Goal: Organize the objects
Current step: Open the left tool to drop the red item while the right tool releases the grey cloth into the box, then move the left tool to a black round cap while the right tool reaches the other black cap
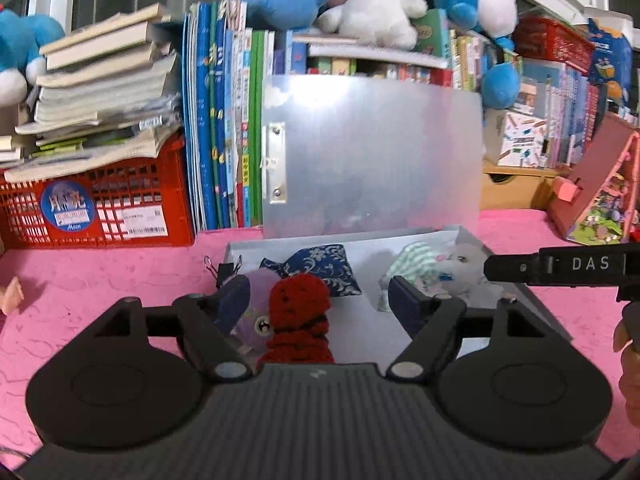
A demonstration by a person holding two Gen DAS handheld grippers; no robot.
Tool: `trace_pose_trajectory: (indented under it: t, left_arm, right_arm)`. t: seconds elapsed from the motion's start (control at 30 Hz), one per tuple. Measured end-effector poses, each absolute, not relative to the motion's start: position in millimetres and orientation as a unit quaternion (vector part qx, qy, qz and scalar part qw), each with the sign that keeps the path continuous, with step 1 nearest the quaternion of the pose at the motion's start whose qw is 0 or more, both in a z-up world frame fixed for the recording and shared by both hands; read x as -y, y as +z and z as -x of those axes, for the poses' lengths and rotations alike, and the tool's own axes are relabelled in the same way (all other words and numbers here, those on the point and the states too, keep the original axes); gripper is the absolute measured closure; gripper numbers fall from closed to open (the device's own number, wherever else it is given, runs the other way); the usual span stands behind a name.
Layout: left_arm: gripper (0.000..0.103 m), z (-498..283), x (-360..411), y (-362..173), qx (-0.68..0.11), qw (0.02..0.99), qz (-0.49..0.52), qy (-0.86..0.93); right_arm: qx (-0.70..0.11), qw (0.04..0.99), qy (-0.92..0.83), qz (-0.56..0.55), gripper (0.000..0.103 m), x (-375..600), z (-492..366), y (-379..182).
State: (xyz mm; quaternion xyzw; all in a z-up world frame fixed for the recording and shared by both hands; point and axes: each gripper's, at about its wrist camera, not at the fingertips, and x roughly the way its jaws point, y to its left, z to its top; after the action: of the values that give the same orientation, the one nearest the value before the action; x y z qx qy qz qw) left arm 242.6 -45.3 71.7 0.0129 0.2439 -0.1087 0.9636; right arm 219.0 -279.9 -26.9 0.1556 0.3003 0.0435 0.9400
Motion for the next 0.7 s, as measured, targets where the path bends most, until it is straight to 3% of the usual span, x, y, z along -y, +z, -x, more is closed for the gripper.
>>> trace_pose_trajectory:
  t: [0.7]
  left_arm:
    - [0.021, -130.4, 26.6, 76.9, -0.217, 0.962, -0.014, -0.165]
  right_arm:
    - [-0.253, 0.954, 0.119, -0.105, 0.025, 248.2, -109.7, -10.4]
